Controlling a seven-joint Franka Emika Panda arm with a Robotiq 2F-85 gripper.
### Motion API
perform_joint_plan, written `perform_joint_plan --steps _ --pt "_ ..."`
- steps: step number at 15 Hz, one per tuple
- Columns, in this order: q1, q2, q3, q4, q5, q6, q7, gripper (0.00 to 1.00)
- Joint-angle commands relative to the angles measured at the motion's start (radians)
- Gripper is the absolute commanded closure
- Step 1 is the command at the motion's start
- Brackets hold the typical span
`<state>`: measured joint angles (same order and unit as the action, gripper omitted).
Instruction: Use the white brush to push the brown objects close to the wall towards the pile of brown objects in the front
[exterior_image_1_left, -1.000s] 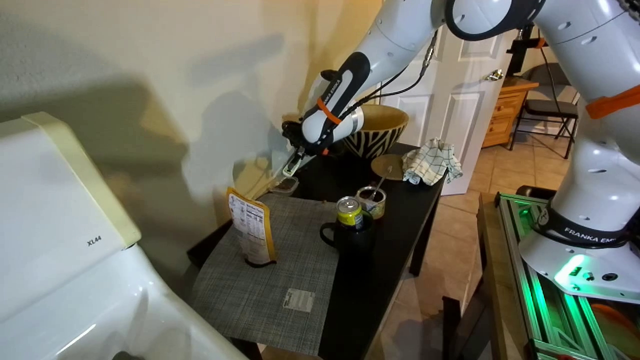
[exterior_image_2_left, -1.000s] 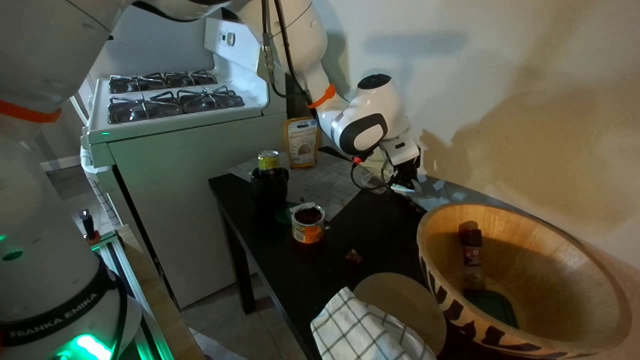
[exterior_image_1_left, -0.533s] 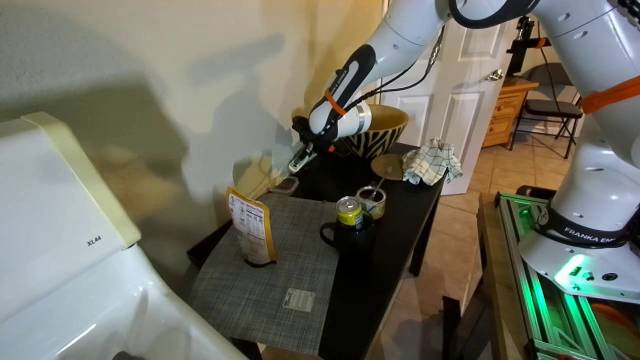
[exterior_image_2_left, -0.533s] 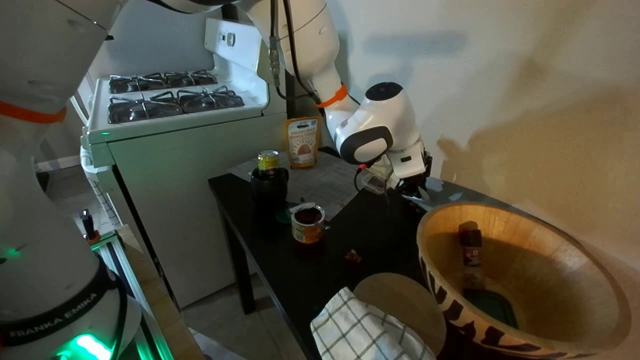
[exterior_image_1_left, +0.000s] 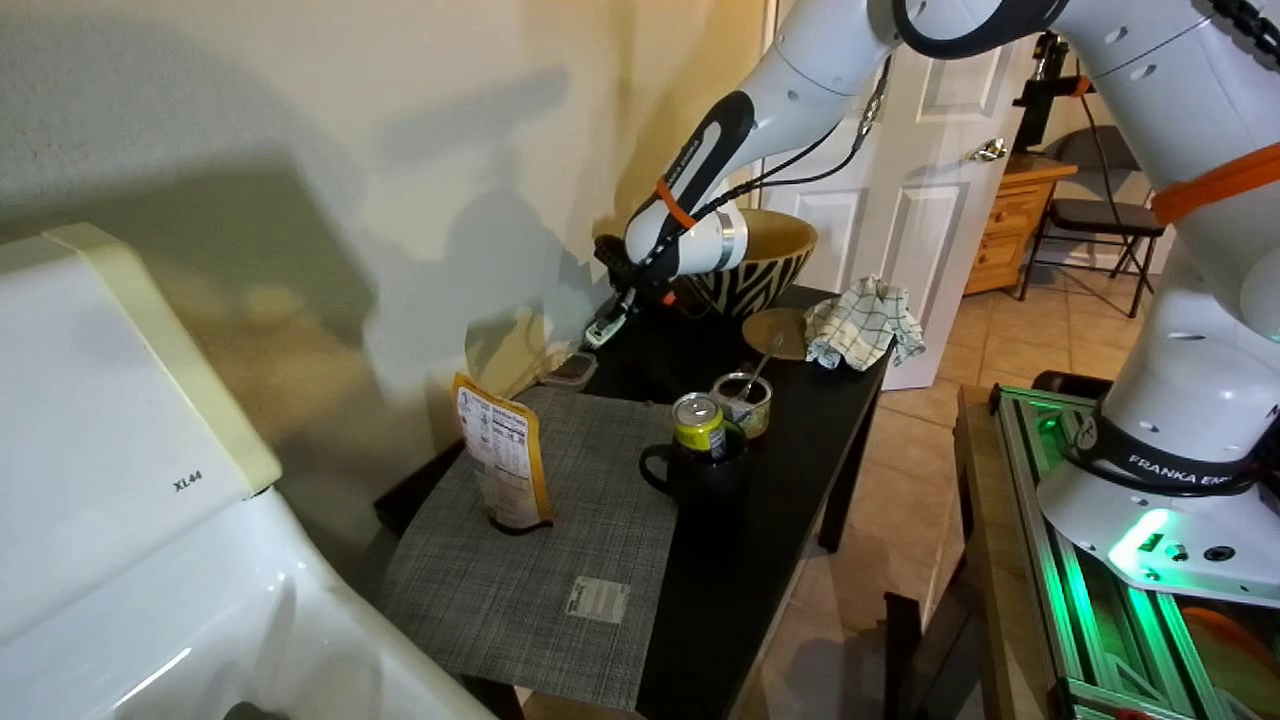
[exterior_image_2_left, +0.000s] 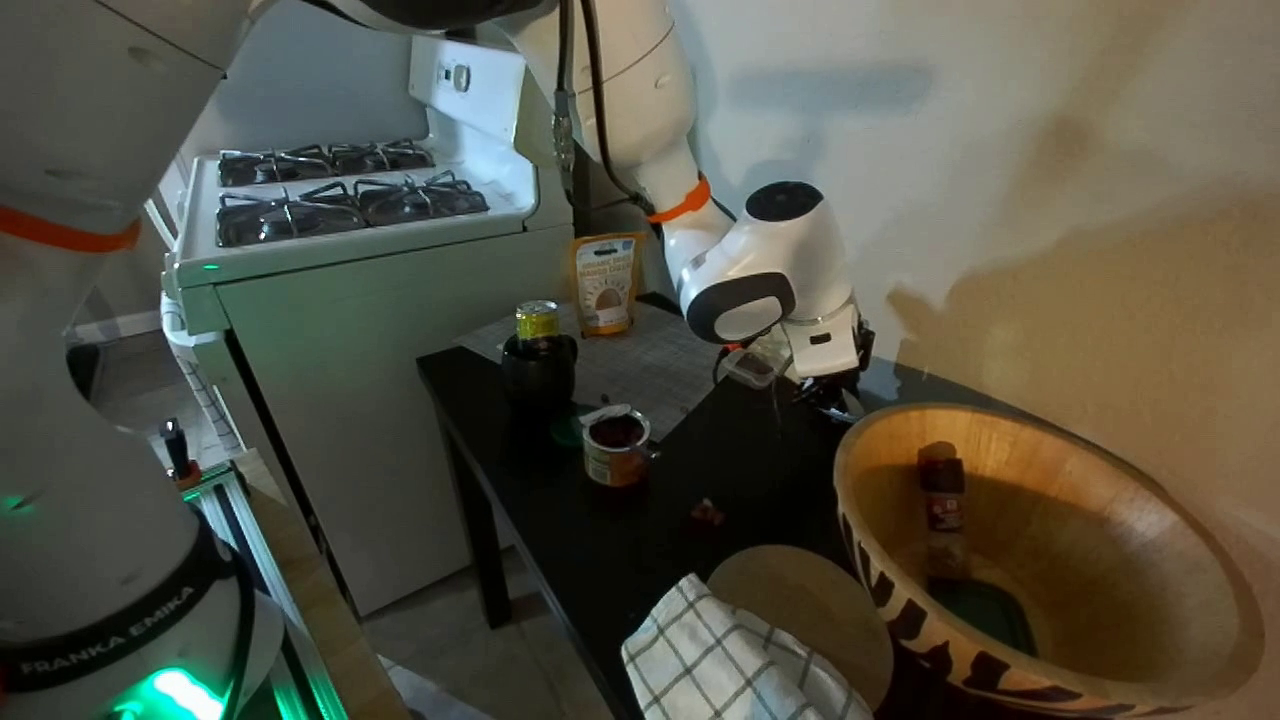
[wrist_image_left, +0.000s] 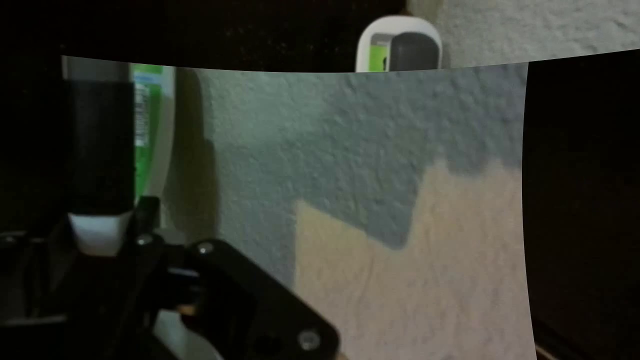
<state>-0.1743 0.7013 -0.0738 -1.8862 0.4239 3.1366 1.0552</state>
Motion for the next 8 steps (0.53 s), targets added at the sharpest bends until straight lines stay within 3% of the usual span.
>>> perform_joint_plan --steps 1,8 --pt "-0.054 0.015 0.075 0.026 0.032 0.023 -0.058 0.94" --pt "-0.094 0.027 0.107 0.055 0.049 0.008 -0.105 0.94"
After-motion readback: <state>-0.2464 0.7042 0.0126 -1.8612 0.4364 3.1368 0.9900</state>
